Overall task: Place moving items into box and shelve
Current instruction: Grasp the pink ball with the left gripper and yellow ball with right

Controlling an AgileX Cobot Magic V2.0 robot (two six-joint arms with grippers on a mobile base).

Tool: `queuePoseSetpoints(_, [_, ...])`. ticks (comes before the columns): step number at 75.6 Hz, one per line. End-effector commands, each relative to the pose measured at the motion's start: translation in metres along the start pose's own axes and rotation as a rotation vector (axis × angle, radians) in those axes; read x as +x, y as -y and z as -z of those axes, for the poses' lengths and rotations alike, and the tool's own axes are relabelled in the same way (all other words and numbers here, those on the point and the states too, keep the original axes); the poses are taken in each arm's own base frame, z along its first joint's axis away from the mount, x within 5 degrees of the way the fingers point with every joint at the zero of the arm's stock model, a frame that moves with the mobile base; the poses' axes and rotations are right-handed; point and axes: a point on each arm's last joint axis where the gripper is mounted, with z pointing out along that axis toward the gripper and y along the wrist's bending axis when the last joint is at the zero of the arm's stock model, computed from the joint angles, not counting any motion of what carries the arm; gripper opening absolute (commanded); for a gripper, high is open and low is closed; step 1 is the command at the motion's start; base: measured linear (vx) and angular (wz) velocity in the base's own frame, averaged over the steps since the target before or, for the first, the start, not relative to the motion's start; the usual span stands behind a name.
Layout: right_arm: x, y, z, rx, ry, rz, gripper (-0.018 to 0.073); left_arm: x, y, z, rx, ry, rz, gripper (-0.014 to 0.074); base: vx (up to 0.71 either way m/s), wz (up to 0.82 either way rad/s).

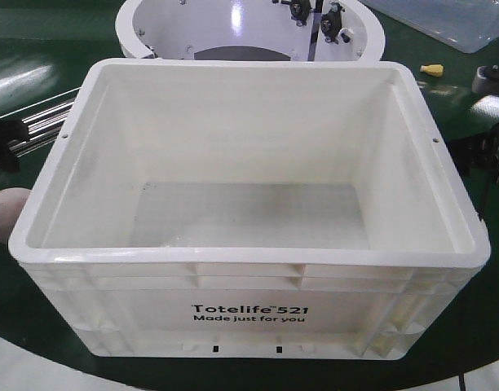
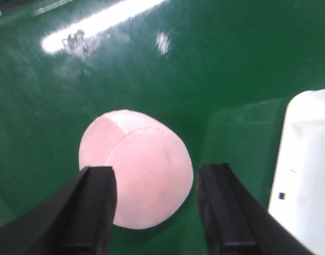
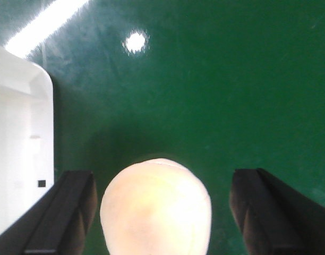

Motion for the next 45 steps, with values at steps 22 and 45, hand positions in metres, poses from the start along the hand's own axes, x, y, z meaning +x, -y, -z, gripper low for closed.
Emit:
queuePoseSetpoints(22, [-0.002,-0.006,-0.006,-0.075,-0.075,-0.041,0.0571,-0.006,0.002,-0.022,-0.008,-0.082,0.021,0.0478,0.00,0.00])
queuePoseSetpoints(45, [0.004,0.002,-0.038,-0.009,-0.214,0.004,0.0545,-0.004,0.002,-0.047,-0.011,-0.159,0.036,0.0478,0.00,0.00])
